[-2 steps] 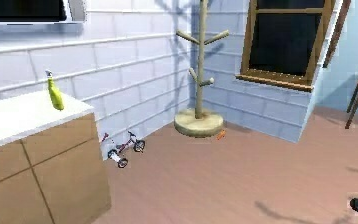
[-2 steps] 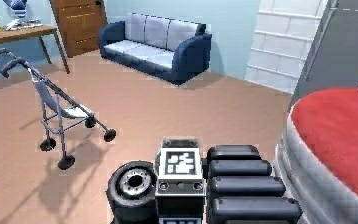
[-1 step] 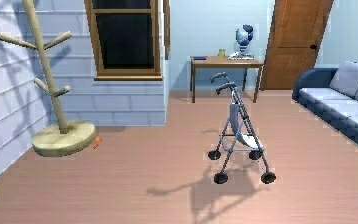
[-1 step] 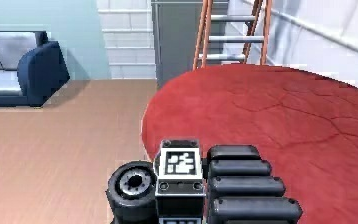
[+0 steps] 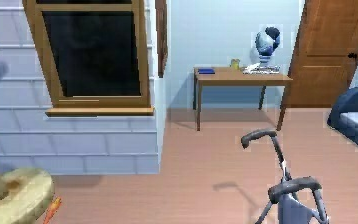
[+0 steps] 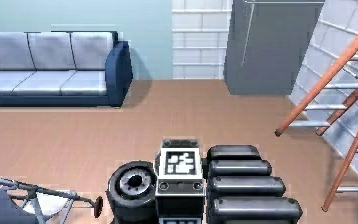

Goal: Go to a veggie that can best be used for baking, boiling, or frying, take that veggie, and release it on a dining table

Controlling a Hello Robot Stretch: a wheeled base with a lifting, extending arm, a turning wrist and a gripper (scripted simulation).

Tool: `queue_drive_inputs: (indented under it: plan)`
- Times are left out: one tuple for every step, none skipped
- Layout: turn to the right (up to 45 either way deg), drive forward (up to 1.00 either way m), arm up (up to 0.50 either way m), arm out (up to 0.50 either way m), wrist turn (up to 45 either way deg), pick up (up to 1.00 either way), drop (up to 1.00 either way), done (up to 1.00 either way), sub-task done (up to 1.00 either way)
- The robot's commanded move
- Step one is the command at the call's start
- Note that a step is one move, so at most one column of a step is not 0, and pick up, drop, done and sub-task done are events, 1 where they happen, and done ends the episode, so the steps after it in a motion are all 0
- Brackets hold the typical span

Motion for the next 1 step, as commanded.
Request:
queue_drive_inputs:
  plan:
    - [0.0,0.95,0.00,0.00,0.0,0.00,0.00,0.00,0.00]
